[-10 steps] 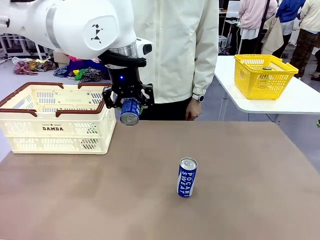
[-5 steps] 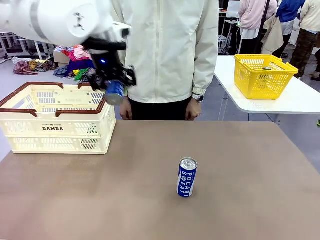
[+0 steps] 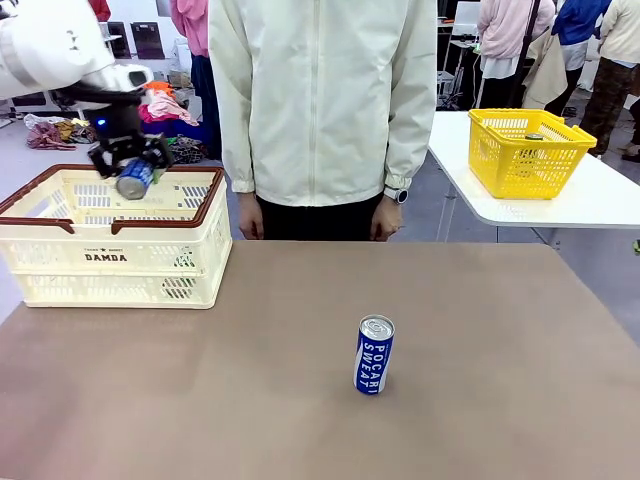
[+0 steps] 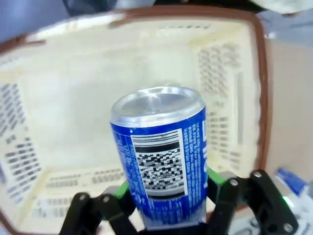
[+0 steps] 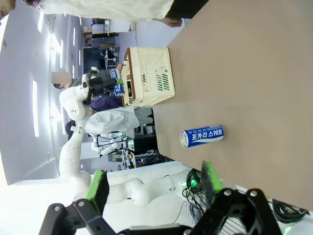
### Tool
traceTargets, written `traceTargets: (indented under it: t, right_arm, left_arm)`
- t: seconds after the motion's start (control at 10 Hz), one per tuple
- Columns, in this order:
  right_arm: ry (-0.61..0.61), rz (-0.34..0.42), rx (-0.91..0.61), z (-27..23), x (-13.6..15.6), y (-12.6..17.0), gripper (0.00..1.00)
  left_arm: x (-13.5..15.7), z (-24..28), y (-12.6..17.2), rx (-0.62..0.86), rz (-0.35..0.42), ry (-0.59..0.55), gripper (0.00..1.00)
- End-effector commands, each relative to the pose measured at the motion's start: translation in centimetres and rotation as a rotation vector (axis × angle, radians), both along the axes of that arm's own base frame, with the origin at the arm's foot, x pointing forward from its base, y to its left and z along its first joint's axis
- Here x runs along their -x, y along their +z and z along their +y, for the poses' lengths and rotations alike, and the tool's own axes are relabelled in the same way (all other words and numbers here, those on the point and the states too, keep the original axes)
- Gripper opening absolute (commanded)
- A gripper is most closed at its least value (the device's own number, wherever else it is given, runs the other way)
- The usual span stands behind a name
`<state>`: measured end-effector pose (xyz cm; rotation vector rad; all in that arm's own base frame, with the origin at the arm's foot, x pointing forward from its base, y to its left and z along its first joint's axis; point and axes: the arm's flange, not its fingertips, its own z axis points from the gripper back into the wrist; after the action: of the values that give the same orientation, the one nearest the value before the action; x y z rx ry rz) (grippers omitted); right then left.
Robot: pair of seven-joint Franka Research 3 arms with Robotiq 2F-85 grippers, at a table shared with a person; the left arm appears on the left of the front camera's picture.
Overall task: Place the drinks into the Shopping basket.
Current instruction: Pick up one drink and place it into the Shopping basket.
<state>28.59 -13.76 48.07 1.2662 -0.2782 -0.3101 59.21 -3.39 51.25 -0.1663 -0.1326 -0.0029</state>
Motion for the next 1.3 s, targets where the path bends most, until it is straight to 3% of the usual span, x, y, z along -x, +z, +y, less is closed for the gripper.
traceTargets:
  t: [0.0,0.4,0.9,1.0,1.1,1.2]
  right_arm:
    - [-0.010,0.004,-0.024,0.1,-0.2,0.8,1.00]
    - [-0.010,0.004,-0.024,0.1,-0.2,0.8,1.00]
    - [-0.010,0.004,-0.024,0.1,-0.2,0.8,1.00]
    - [-0.010,0.004,-0.024,0.1,-0.2,0.8,1.00]
    - [-0.010,0.004,-0.024,0.1,-0.2,0.8,1.00]
    - [-0.010,0.004,-0.024,0.1,-0.2,0.8,1.00]
  left_arm:
    - [0.1,2.7,-1.0,0.004,0.049,0.002,0.00]
    - [1.0,4.1,-7.8,-0.060,0.031,0.117,0.00]
    - [0.9,1.8,-9.9,-0.082,0.044,0.108,0.00]
    - [0.7,1.5,-10.1,-0.081,0.055,0.108,0.37]
    - [0.7,1.4,-10.0,-0.064,0.060,0.084,0.95]
    - [0.7,1.3,-9.8,-0.075,0.053,0.088,1.00]
